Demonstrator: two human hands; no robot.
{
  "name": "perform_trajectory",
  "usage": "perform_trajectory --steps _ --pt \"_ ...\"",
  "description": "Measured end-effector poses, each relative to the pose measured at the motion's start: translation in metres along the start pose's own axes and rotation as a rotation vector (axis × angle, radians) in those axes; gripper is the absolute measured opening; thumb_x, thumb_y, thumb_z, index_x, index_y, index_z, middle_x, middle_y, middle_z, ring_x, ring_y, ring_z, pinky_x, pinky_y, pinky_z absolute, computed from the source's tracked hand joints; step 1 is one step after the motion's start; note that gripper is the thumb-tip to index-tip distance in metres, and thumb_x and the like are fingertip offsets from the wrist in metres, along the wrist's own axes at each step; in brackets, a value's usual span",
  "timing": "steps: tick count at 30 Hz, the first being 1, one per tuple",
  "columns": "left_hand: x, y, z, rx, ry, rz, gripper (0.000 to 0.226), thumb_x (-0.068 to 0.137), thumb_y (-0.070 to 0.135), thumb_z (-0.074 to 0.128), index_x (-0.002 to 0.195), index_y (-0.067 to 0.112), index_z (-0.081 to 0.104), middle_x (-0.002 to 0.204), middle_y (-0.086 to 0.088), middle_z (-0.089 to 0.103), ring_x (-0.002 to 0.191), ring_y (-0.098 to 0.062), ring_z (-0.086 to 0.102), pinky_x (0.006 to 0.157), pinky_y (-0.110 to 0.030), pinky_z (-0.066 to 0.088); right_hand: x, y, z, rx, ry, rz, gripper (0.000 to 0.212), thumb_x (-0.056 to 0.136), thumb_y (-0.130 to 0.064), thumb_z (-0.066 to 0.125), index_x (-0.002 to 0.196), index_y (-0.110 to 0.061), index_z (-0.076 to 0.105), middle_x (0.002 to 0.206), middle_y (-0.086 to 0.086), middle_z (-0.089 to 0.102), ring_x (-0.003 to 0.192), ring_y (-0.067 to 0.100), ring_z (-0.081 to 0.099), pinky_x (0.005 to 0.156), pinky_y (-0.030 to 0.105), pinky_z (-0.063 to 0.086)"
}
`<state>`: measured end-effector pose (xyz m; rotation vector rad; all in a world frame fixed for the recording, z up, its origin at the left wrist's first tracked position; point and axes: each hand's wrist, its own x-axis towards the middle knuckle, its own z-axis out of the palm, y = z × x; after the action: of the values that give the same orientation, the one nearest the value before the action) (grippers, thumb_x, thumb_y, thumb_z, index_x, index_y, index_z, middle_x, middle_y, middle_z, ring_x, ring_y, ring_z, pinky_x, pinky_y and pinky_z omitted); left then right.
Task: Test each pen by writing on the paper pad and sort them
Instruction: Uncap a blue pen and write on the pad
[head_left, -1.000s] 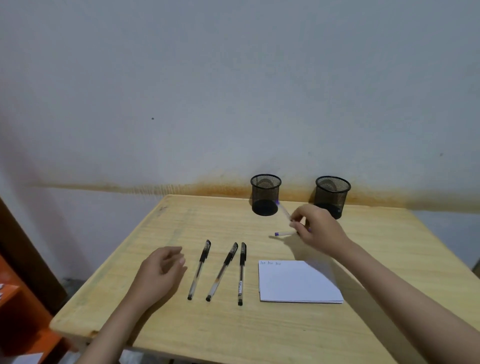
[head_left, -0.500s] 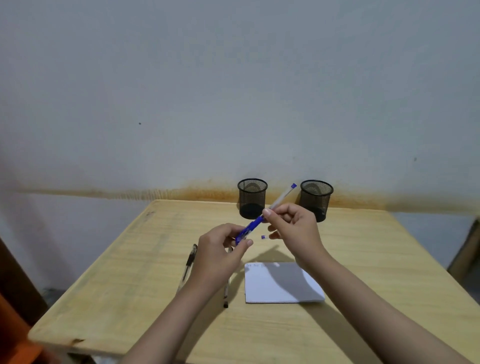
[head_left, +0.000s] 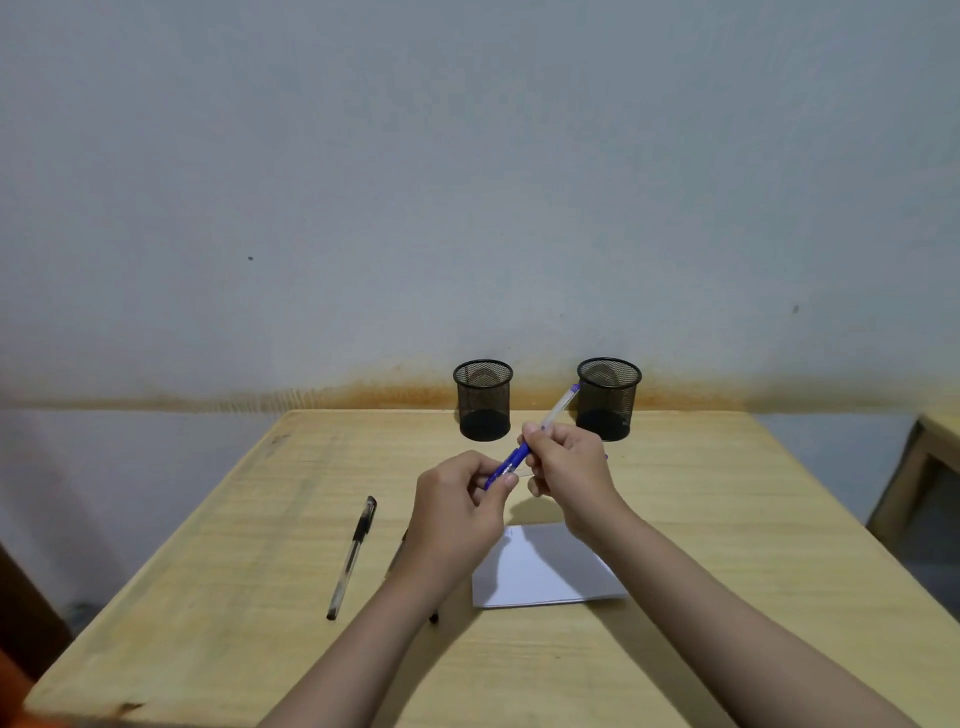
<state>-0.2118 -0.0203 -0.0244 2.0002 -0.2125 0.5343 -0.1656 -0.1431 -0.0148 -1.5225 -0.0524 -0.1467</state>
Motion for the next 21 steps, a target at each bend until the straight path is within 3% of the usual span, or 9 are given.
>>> perform_trajectory --steps 2,4,7,10,13,17,19,21 --pt "0.001 0.004 0.001 0.014 0.027 0.016 0.005 0.081 0.014 0.068 0.076 0.016 0.067 0.053 0.006 0.052 0.048 -0.004 0.045 0.047 -0.012 0.033 0.014 0.004 0.002 0.042 0.067 0.081 0.028 0.093 -0.014 0.057 0.067 -0.004 0.060 0.047 -0.001 0.048 0.033 0.011 0.041 0.042 0.027 0.038" --pt "-0.006 0.006 -0.002 0.060 0.002 0.075 0.009 0.078 0.012 0.070 0.072 0.016 0.066 0.058 0.001 0.058 0.055 -0.008 0.050 0.050 -0.015 0.036 0.038 0.003 -0.012 0.166 0.287 0.200 0.026 0.092 -0.016 0.056 0.067 -0.010 0.055 0.053 0.001 0.044 0.028 0.011 0.038 0.041 0.027 0.035" --pt "-0.025 0.003 -0.011 0.114 -0.052 0.113 0.011 0.077 0.011 0.070 0.070 0.018 0.066 0.065 0.004 0.064 0.066 -0.009 0.056 0.057 -0.013 0.041 0.060 0.001 -0.055 0.176 0.490 0.205 0.031 0.094 -0.019 0.053 0.065 -0.011 0.048 0.060 0.004 0.044 0.039 0.016 0.039 0.044 0.027 0.036" --pt "-0.014 -0.013 -0.018 0.139 -0.017 -0.054 0.009 0.080 0.016 0.068 0.075 0.023 0.069 0.070 0.006 0.068 0.067 -0.006 0.059 0.057 -0.009 0.041 0.052 0.006 -0.064 0.054 0.410 0.151 0.033 0.095 -0.021 0.052 0.065 -0.009 0.050 0.061 0.004 0.047 0.044 0.018 0.042 0.052 0.031 0.041" --pt "0.005 -0.036 -0.011 0.230 -0.030 -0.155 0.006 0.083 0.021 0.065 0.087 0.023 0.068 0.076 0.007 0.068 0.070 -0.004 0.060 0.057 -0.012 0.040 0.036 0.019 -0.053 0.037 0.334 0.172 0.031 0.097 -0.024 0.051 0.071 -0.007 0.055 0.063 0.006 0.049 0.047 0.018 0.043 0.050 0.031 0.041" --pt "0.023 -0.058 0.007 0.380 -0.179 -0.186 0.007 0.085 0.025 0.060 0.085 0.026 0.067 0.071 0.012 0.067 0.073 -0.010 0.062 0.072 -0.030 0.048 0.021 0.030 -0.047 -0.008 0.291 0.196 0.032 0.097 -0.025 0.051 0.071 -0.008 0.056 0.064 0.007 0.052 0.054 0.016 0.045 0.052 0.029 0.042" --pt "0.030 -0.067 0.014 0.485 -0.241 -0.182 0.010 0.086 0.030 0.060 0.088 0.027 0.069 0.078 0.012 0.068 0.081 -0.011 0.060 0.080 -0.034 0.043 0.015 0.031 -0.045 -0.010 0.284 0.209 0.031 0.097 -0.025 0.051 0.072 -0.006 0.056 0.063 0.007 0.051 0.053 0.016 0.043 0.051 0.027 0.039" --pt "0.035 -0.075 0.022 0.600 -0.267 -0.145 0.014 0.086 0.031 0.059 0.092 0.027 0.072 0.090 0.010 0.067 0.091 -0.015 0.057 0.079 -0.034 0.035 0.010 0.030 -0.043 0.023 0.283 0.224 0.029 0.097 -0.024 0.052 0.076 -0.004 0.056 0.064 0.008 0.049 0.053 0.015 0.040 0.048 0.025 0.036"
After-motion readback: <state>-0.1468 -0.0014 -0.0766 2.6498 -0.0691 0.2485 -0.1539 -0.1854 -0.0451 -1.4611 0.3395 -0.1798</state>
